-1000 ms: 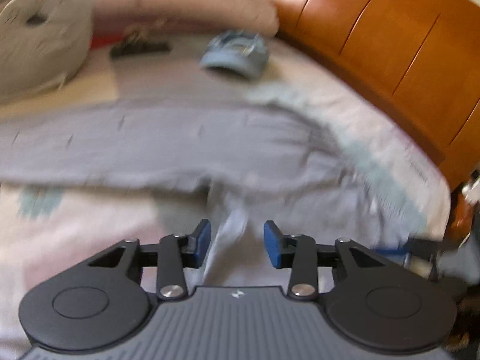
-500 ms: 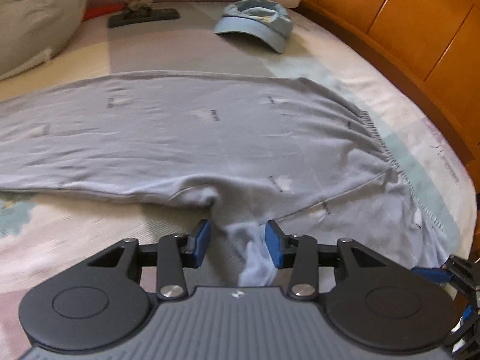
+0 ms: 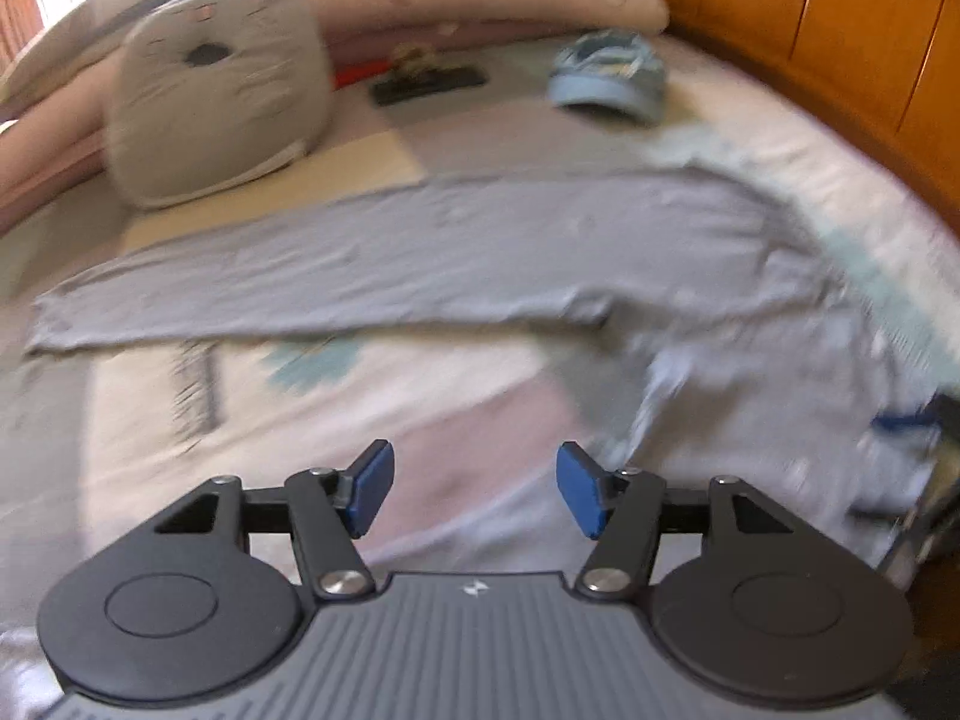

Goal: Fold clothes
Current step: 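Move both tools back from the folded grey garment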

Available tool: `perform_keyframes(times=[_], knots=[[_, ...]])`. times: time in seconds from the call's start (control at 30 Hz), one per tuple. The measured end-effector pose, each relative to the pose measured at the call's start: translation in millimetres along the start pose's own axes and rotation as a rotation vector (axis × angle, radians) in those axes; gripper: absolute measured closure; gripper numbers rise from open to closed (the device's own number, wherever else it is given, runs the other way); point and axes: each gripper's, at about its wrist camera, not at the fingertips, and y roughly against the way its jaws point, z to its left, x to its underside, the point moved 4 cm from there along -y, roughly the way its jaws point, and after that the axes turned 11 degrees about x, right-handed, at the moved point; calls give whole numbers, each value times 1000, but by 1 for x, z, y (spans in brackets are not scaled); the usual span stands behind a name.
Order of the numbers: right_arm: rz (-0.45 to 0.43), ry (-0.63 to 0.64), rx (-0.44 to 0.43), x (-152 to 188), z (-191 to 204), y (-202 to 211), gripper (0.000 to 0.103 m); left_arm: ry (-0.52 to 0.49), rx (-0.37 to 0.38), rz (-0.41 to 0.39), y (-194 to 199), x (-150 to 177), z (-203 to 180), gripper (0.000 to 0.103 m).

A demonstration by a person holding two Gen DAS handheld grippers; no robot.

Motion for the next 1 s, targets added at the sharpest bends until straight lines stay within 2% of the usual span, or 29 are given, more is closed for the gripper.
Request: perform_keyframes(times=[0.2,0.4,0.57,0.7,1.0], knots=[[17,-43,41,-5,3,0,0,142,-5,35,5,58,31,40],[9,-46,102,-13,19,6,0,248,75,67,-10,108,48,40],[-24,-35,127,-27,45,20,0,272,131,-2,11,126,56,37],[-18,-48,78,-37,70,19,0,317,109,-66,35,140,79,36],[21,-39,-35,-55,130,10,0,533,-14,-167,81,201,156,36]])
